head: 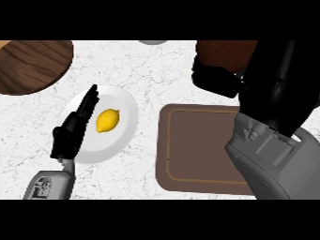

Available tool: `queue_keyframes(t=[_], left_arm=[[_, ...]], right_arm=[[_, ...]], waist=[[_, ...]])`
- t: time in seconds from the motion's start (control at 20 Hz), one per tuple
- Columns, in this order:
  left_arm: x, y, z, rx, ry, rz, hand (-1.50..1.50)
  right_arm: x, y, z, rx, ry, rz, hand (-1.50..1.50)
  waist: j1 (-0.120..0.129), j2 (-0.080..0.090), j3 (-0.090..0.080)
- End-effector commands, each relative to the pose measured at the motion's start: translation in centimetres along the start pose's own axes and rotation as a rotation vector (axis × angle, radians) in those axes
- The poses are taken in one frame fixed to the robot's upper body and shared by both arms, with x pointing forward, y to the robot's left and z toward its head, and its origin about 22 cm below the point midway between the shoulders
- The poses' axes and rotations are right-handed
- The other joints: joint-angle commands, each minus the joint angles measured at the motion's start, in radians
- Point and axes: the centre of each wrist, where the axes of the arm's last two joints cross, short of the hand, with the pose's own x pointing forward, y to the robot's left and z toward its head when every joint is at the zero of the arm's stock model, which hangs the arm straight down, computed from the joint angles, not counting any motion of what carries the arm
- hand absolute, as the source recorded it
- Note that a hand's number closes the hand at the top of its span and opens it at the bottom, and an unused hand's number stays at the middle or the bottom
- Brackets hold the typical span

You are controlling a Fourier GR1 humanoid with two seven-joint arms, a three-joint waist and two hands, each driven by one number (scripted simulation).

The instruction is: Pick the cupcake from the tray and place it in the tiered shelf

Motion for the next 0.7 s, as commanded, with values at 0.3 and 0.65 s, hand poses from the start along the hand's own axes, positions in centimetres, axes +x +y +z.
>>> queue_keyframes(t=[0.3, 0.65], left_arm=[[-1.1, -1.5, 1.1, -0.01, 0.002, 0.003, 0.0], [-1.1, 0.1, 0.4, -0.006, 0.0, 0.008, 0.0]], right_arm=[[-0.1, -2.2, -5.5, -0.092, 0.131, 0.071, 1.5], [0.2, -3.9, -10.7, -0.18, 0.13, 0.112, 1.5]], waist=[[0.008, 0.003, 0.001], [0.01, 0.005, 0.0]])
